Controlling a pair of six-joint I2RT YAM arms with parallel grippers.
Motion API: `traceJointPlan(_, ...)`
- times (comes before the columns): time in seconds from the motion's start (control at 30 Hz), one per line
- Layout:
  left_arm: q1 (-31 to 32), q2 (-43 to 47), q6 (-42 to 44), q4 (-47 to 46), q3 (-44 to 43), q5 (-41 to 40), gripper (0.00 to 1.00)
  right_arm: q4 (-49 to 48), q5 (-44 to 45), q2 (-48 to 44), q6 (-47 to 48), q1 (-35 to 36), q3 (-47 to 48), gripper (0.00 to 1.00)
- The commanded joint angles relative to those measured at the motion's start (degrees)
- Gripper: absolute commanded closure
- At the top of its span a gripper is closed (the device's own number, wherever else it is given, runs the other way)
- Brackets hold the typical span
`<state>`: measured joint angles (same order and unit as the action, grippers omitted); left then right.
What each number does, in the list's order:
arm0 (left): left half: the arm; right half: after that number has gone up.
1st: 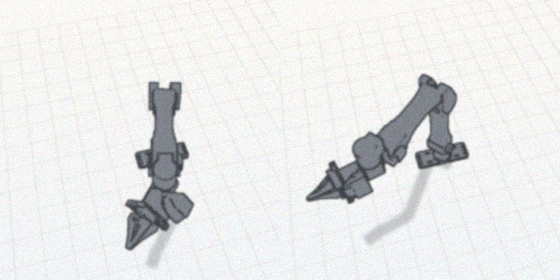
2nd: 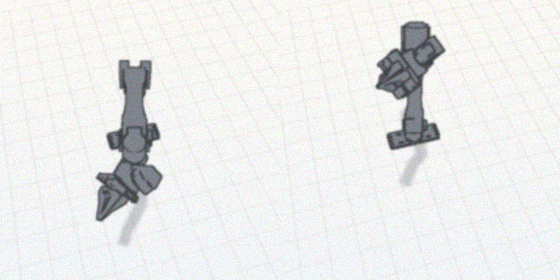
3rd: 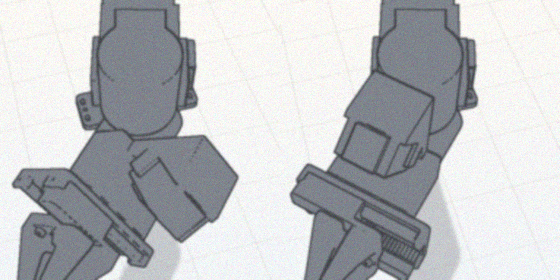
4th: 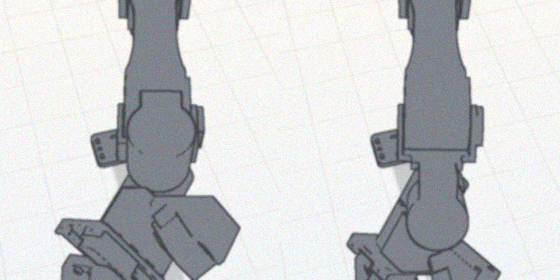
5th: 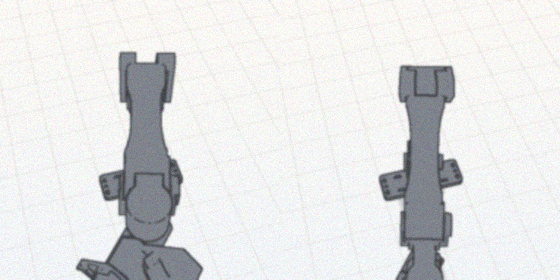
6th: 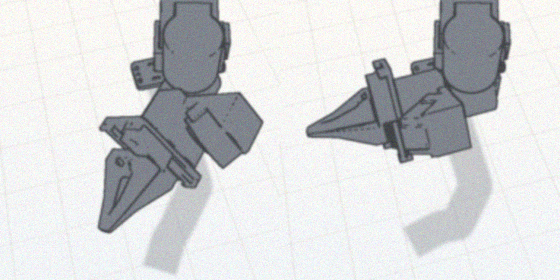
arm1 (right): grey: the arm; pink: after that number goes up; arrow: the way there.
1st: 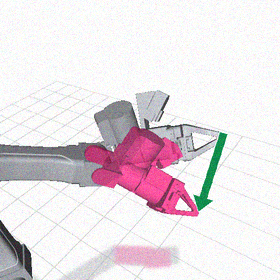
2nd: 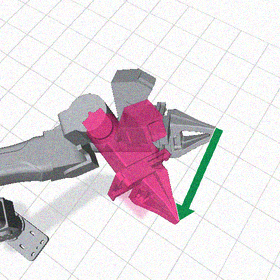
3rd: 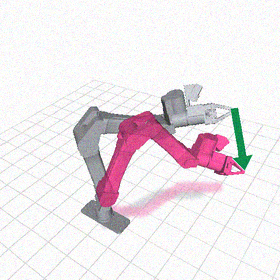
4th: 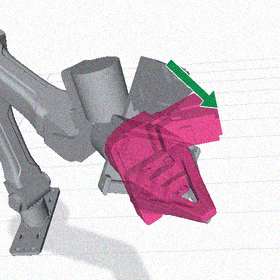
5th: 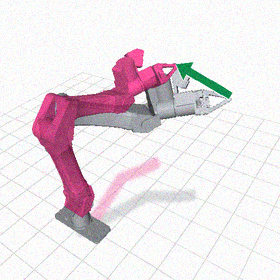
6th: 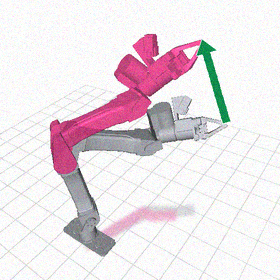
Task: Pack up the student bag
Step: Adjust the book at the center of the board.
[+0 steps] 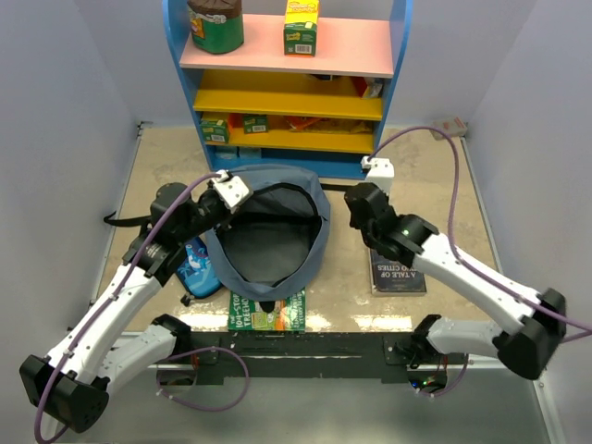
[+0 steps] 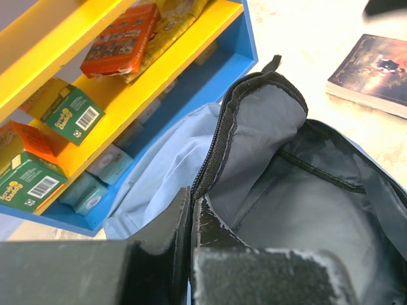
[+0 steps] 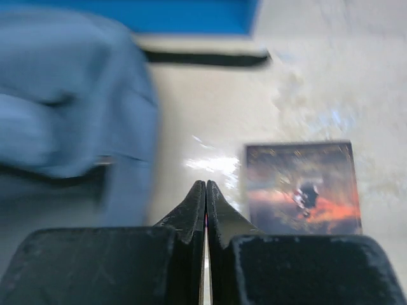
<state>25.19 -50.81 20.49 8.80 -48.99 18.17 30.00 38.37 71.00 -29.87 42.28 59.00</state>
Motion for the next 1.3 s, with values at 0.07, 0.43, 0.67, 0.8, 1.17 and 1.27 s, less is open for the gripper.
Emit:
traceJointPlan(0.07, 0.1, 1.3, -1.4, -5.9, 0.5, 2.5, 1.0, 9.3, 16.1, -8.3, -2.7, 16.6, 8.6, 1.0)
traceJointPlan(0.43, 0.1, 2.5, -1.9, -5.2, 0.3, 2.7, 1.0, 22.8, 8.3, 8.5, -14.6, 5.3, 5.9, 0.44)
traceJointPlan(0.67, 0.1, 2.7, -1.6, -4.8, 0.0, 3.0, 1.0, 19.8, -3.7, 11.9, -12.1, 1.0, 1.5, 0.37)
traceJointPlan(0.8, 0.1, 3.2, -1.6, -5.0, 0.5, 3.1, 1.0, 19.4, -6.9, 15.0, -10.7, 1.1, -0.1, 0.47)
traceJointPlan(1.17, 0.1, 3.3, -1.4, -5.6, 1.4, 3.6, 1.0, 22.4, -1.9, 23.2, -11.3, 1.1, 0.1, 0.5)
traceJointPlan(1.27, 0.1, 3.4, -1.3, -5.3, 1.4, 3.4, 1.0, 23.7, 0.3, 24.6, -12.1, 1.1, 1.0, 0.51)
